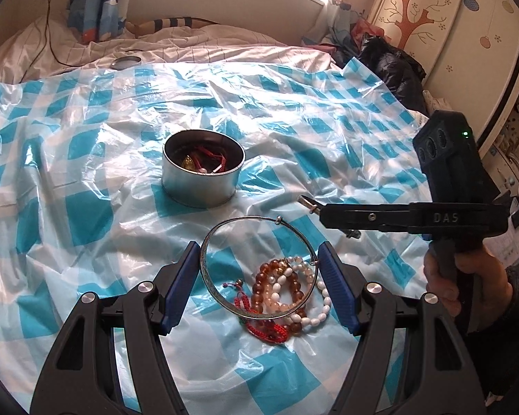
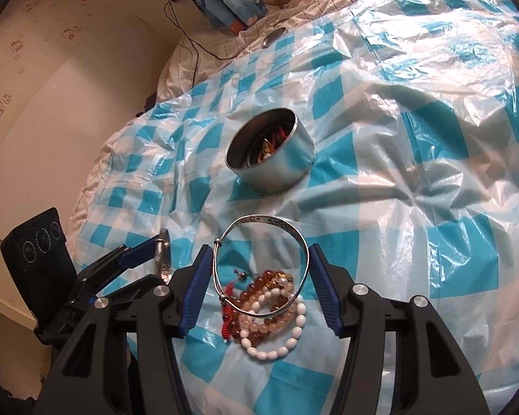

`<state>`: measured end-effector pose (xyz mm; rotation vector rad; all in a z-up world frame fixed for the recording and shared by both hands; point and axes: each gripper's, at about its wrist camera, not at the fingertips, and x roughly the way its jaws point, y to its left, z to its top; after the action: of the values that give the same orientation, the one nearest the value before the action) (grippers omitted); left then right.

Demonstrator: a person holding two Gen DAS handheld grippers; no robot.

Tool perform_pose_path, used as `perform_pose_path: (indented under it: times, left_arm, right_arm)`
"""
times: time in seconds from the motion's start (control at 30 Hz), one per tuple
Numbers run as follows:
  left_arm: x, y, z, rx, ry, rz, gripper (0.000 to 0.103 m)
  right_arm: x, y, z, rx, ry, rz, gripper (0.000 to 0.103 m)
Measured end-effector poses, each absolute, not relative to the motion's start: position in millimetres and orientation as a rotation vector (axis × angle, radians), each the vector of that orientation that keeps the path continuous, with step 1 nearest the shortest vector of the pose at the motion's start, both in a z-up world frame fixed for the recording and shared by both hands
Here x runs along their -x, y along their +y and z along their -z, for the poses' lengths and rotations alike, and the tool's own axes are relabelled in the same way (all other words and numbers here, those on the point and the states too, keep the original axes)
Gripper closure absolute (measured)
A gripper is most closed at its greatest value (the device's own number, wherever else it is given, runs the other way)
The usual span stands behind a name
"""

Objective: Organize jewelry
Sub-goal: 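Carry the silver bangle over the steel tin with the right gripper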

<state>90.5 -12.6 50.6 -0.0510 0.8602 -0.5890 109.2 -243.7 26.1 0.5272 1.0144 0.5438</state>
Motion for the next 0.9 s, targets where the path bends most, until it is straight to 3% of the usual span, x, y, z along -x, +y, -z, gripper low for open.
perform_pose_path:
  times: [0.9]
  left_arm:
    - [-130, -27, -69, -0.009, 0.750, 0.453, 0.037]
  right_arm:
    - [-164, -236, -59, -0.661, 0.931, -0.622, 0.047]
